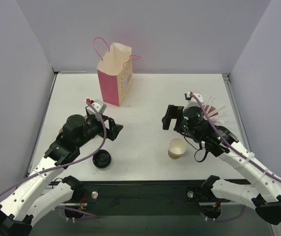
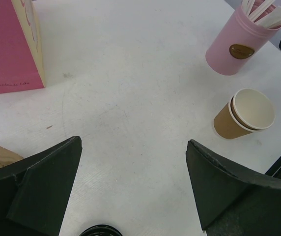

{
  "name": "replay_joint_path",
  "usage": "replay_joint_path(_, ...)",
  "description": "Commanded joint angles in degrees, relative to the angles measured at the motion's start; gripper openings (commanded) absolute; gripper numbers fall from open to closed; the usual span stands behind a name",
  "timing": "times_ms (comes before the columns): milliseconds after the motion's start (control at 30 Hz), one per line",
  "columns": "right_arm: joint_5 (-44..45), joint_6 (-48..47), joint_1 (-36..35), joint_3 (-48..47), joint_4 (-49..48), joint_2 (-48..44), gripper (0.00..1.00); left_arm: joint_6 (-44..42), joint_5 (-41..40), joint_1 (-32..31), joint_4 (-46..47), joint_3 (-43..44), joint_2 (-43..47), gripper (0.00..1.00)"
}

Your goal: Pack the takeout coffee

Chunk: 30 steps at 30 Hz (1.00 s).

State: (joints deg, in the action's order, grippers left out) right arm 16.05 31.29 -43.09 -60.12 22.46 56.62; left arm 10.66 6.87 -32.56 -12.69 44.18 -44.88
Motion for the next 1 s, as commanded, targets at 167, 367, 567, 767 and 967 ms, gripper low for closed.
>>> replay_joint_path(167, 1.35, 0.35, 0.64, 0.62, -1.28, -1.95, 1.0, -0.9, -0.72, 0.21, 0.65, 2.31, 0.32, 0.97)
replay_joint_path(367, 1.0, 0.26, 0.82, 0.18, -0.66, -2.13, 1.0, -0.99, -0.9, 0.21, 0.73, 2.31, 0.41, 0.97)
replay_joint_path(567, 0.73, 0.53, 0.82, 0.44, -0.22, -2.48, 1.0, -1.16, -1.07, 0.21, 0.73, 2.05, 0.24, 0.97)
replay_joint_path(767, -0.85, -0.52, 0.9, -0.87, 4.08, -2.48, 0.96, -1.51, -4.93, -0.05, 0.21, 1.87, 0.76, 0.95)
replay_joint_path(967, -3.66, -3.24, 0.9, -1.23, 8.39, -3.01, 0.9, -3.09, -12.67, -0.14, -0.32, 5.2, -0.99, 0.93)
